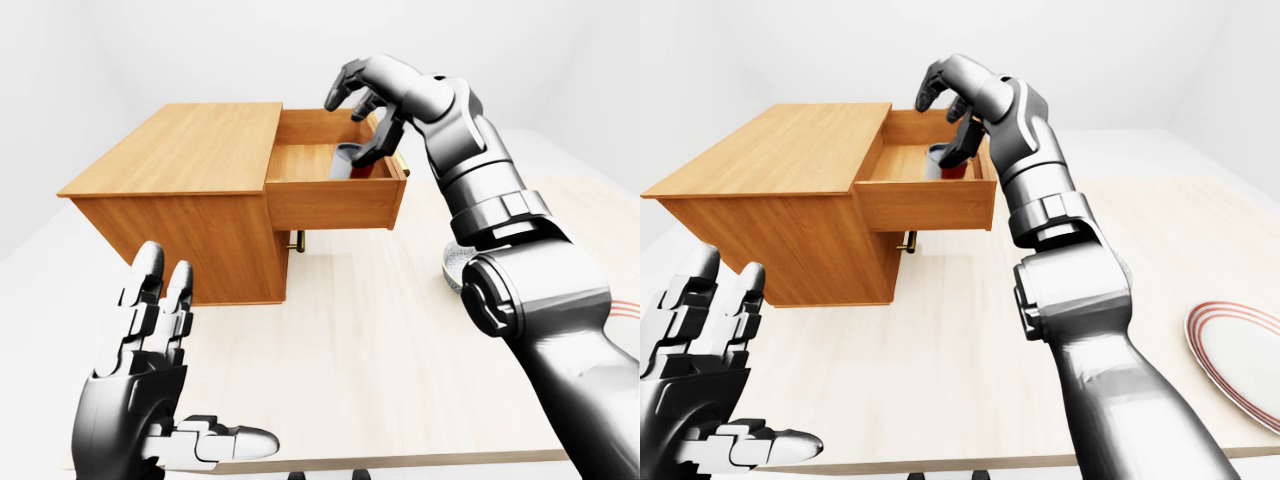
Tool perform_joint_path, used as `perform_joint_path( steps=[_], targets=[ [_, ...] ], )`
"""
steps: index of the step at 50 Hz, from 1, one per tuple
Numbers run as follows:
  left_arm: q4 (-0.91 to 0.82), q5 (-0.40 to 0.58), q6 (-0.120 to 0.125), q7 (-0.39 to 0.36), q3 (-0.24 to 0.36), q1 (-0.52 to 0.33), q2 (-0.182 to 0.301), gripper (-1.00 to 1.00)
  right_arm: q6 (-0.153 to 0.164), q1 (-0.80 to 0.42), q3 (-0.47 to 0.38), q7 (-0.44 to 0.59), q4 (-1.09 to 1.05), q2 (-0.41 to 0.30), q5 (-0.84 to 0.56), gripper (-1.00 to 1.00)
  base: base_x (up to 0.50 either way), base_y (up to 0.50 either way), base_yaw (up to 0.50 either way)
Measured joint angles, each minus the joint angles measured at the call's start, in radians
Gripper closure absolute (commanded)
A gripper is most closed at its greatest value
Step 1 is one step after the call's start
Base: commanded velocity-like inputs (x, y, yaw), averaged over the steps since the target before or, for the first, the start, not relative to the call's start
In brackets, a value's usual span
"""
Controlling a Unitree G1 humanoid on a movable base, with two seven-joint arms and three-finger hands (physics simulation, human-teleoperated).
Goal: Put the ketchup in the top drawer of the cabinet.
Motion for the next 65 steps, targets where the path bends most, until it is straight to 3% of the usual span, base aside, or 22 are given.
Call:
perform_joint_path(
  steps=[23, 47, 52, 57, 65],
  targets=[
    [0.000, -0.001, 0.000, 0.010, -0.006, 0.001, 0.010, -1.00, 0.000, -0.014, -0.002, 0.001, -0.008, -0.009, -0.010, -0.99, 0.00, 0.00, 0.00],
    [0.000, -0.009, 0.000, 0.004, 0.007, 0.000, 0.004, -1.00, 0.000, -0.180, 0.009, 0.119, -0.106, -0.060, -0.051, -1.00, 0.00, 0.00, 0.00],
    [0.000, -0.012, 0.000, 0.001, 0.011, 0.000, 0.002, -1.00, 0.000, -0.161, 0.005, 0.158, -0.218, -0.075, -0.043, -1.00, 0.00, 0.00, 0.00],
    [0.000, -0.012, 0.000, -0.003, 0.013, 0.002, -0.001, -1.00, 0.000, -0.077, 0.015, 0.250, -0.462, -0.089, -0.069, -1.00, 0.00, 0.00, 0.00],
    [0.000, -0.006, 0.000, -0.003, 0.008, 0.008, -0.004, -1.00, 0.000, 0.085, 0.023, 0.258, -0.866, -0.110, -0.168, -1.00, 0.00, 0.00, 0.00]
  ],
)
